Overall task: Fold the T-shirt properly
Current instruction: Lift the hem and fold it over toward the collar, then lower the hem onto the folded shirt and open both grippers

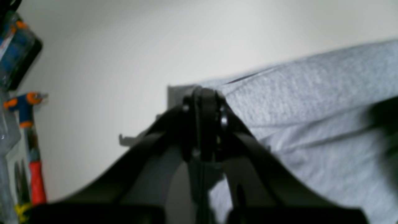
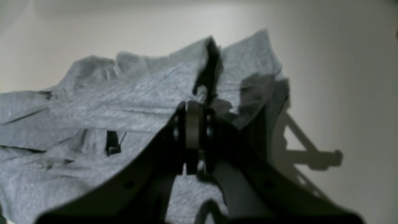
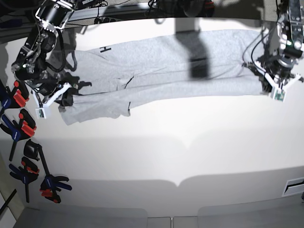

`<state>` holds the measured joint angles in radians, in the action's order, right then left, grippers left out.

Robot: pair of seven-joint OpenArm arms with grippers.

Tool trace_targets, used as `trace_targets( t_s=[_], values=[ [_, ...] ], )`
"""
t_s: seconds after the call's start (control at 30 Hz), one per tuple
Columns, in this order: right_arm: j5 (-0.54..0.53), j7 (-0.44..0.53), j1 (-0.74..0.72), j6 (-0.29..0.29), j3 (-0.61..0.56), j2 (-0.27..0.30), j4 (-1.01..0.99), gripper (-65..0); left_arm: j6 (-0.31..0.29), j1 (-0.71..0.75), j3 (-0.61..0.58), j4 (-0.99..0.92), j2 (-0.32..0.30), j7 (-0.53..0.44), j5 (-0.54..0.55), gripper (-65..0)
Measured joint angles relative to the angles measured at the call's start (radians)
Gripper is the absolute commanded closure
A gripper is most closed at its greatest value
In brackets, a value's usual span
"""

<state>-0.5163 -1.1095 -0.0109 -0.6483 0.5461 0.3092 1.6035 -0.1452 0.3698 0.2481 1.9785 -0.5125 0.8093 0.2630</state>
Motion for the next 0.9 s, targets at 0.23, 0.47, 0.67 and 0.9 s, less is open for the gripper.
trace_targets(
  t_s=[0.23, 0.47, 0.67, 0.9],
  values=[
    [-0.005, -0.029, 0.019, 0.0, 0.0, -0.002, 0.0, 0.0, 0.034, 0.065, 0.0, 0.0, 0.002, 0.002, -0.029, 0.0],
    [-0.005, -0.047, 0.025, 0.0, 0.0, -0.002, 0.0, 0.0, 0.034, 0.09, 0.0, 0.0, 0.042, 0.01, -0.051, 0.0],
    [-0.008, -0.055, 0.051, 0.0, -0.001, -0.002, 0.031, 0.0, 0.034, 0.101, 0.0, 0.024, 0.064, 0.029, -0.058, 0.0],
    [-0.008, -0.063, 0.102, -0.001, 0.018, -0.002, 0.109, 0.0, 0.037, 0.101, 0.0, 0.119, 0.064, 0.061, -0.058, 0.0]
  ],
)
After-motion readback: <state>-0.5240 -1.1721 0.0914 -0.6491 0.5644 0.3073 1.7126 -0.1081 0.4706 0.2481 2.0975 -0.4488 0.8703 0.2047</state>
